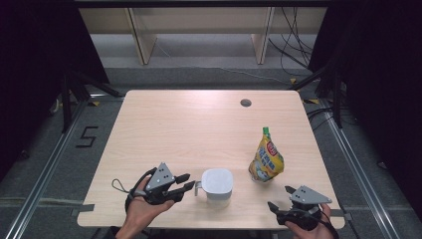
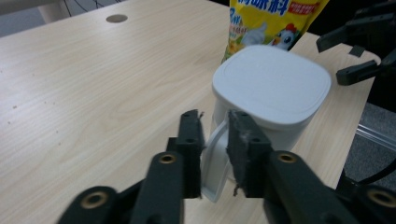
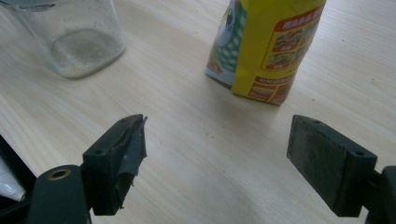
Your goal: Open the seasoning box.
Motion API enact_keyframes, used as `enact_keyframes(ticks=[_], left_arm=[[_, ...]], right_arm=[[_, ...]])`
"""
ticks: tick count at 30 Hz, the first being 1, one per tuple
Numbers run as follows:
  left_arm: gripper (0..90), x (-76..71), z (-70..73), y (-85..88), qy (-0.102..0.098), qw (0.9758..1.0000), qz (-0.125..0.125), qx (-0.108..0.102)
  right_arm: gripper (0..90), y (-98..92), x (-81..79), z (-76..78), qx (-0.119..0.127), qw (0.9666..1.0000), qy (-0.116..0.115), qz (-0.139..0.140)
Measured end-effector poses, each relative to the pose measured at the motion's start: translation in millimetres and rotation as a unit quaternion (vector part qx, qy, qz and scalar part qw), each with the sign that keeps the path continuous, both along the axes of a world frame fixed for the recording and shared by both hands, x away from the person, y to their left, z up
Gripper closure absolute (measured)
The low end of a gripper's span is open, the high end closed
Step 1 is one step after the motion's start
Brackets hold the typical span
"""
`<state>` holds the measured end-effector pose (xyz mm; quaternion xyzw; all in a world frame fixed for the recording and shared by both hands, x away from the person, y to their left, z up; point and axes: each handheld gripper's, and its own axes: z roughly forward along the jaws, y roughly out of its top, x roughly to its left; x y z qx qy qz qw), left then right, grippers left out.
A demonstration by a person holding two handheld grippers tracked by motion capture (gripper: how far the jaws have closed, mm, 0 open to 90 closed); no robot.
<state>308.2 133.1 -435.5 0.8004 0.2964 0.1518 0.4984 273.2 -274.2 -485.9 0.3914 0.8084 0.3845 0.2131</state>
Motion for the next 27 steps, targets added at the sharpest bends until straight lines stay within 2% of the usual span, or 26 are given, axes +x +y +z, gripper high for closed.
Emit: enact_keyframes(ticks=[1, 3, 4, 6, 8, 9, 10, 12, 13, 15, 17, 18, 20, 21, 23, 24, 27], left_arm=[[76.4, 1.1, 1.5, 0.3, -0.006, 1.0, -0.007, 0.002], [80.0, 0.0, 4.2, -2.0, -0.001, 0.9999, -0.004, -0.011], [82.1, 0.5, 6.1, -2.4, -0.007, 0.9999, -0.01, -0.005], [84.5, -0.4, 8.1, -6.6, -0.004, 0.9998, -0.012, -0.012], [86.2, 0.3, 10.0, -10.6, -0.004, 0.9997, -0.021, -0.008], [87.1, 1.2, 10.4, -13.3, -0.006, 0.9996, -0.025, -0.012], [87.8, 1.4, 11.2, -15.5, -0.004, 0.9996, -0.024, -0.011], [88.5, 3.4, 11.7, -19.0, -0.004, 0.9995, -0.028, -0.009], [88.7, 5.1, 11.6, -20.1, -0.005, 0.9993, -0.035, -0.009], [88.8, 5.9, 11.2, -22.7, -0.001, 0.9994, -0.033, -0.011], [88.9, 7.5, 10.7, -23.9, -0.002, 0.9993, -0.037, -0.008], [88.9, 8.0, 10.5, -24.2, 0.0, 0.9993, -0.036, -0.008], [88.9, 8.5, 9.3, -25.8, 0.005, 0.9992, -0.036, -0.014], [89.0, 9.5, 9.4, -25.5, -0.002, 0.9992, -0.04, -0.006], [89.0, 9.2, 9.1, -25.8, 0.0, 0.9993, -0.038, -0.003], [89.0, 9.4, 7.8, -26.5, 0.001, 0.9992, -0.04, -0.007], [89.0, 8.6, 6.7, -27.6, 0.006, 0.9994, -0.034, -0.007]], right_arm=[[20.5, 0.6, -0.7, 0.1, 0.003, 1.0, 0.006, 0.0], [20.6, 0.4, -0.7, 0.2, 0.003, 1.0, 0.005, 0.0], [20.6, 0.0, -0.4, 0.2, 0.002, 1.0, 0.002, 0.001], [20.6, -0.1, -1.6, 0.4, 0.004, 0.9999, 0.009, -0.007], [20.9, -0.6, -0.7, 0.4, 0.001, 1.0, 0.0, -0.004], [21.1, 0.4, -1.5, 0.5, 0.005, 0.9999, 0.009, -0.008], [21.4, 0.3, -0.9, 0.3, 0.003, 1.0, 0.006, -0.003], [21.8, 0.1, -0.5, 0.2, -0.002, 1.0, -0.004, 0.001], [21.8, 0.3, -0.5, 0.2, -0.002, 1.0, -0.004, 0.001], [21.8, 0.2, -0.6, 0.2, 0.0, 1.0, -0.004, 0.0], [21.8, 0.1, -0.6, 0.1, 0.0, 1.0, -0.002, -0.002], [21.8, 2.1, -3.3, 0.3, 0.007, 0.9998, 0.012, -0.013], [21.8, 0.7, -1.4, 0.6, 0.002, 1.0, 0.001, -0.003], [21.9, 1.3, -1.8, 0.4, 0.002, 1.0, -0.001, -0.005], [22.7, 2.4, -3.4, 1.0, 0.005, 0.9999, 0.012, -0.006], [23.5, 1.2, -1.7, 0.9, 0.0, 1.0, -0.004, 0.004], [24.1, 0.9, -1.2, 1.6, -0.006, 0.9999, -0.011, 0.007]])
